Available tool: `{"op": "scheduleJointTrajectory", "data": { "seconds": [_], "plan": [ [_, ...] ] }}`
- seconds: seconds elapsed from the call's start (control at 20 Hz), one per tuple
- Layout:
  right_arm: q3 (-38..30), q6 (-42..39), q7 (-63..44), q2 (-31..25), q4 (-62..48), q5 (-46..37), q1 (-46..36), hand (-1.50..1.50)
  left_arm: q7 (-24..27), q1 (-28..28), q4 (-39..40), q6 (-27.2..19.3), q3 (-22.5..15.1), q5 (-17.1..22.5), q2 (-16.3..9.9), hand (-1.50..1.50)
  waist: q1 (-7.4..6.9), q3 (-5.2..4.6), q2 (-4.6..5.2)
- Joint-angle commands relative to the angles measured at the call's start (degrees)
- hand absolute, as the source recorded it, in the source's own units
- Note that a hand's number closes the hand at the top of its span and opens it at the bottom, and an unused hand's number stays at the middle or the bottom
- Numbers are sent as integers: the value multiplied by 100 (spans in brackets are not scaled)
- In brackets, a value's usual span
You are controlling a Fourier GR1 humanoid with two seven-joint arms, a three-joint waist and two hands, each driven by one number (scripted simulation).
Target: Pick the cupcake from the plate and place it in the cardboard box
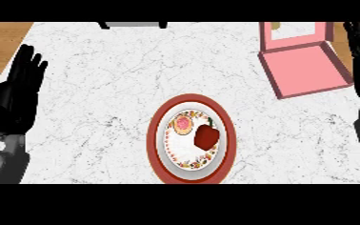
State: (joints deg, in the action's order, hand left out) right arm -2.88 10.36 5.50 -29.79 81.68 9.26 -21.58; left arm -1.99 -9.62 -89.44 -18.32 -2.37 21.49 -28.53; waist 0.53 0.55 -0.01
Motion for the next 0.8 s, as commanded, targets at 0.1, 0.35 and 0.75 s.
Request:
{"op": "scheduleJointTrajectory", "data": {
  "seconds": [0.1, 0.35, 0.75],
  "plan": [
    [1076, 83, -59, 775, 686, -492, 112, 150, 298, 356, 622, -80, -358, -493, 341, 0, -41, -63, 7],
    [2327, 400, -447, -157, 427, -2833, 110, 150, -59, 547, 834, -175, -645, -528, 509, 0, -30, -140, 26],
    [3343, 1674, -1509, 980, 1884, -4410, 1478, -150, 132, 409, 1399, -145, -579, -708, 805, 0, 44, -65, -27]
  ]
}}
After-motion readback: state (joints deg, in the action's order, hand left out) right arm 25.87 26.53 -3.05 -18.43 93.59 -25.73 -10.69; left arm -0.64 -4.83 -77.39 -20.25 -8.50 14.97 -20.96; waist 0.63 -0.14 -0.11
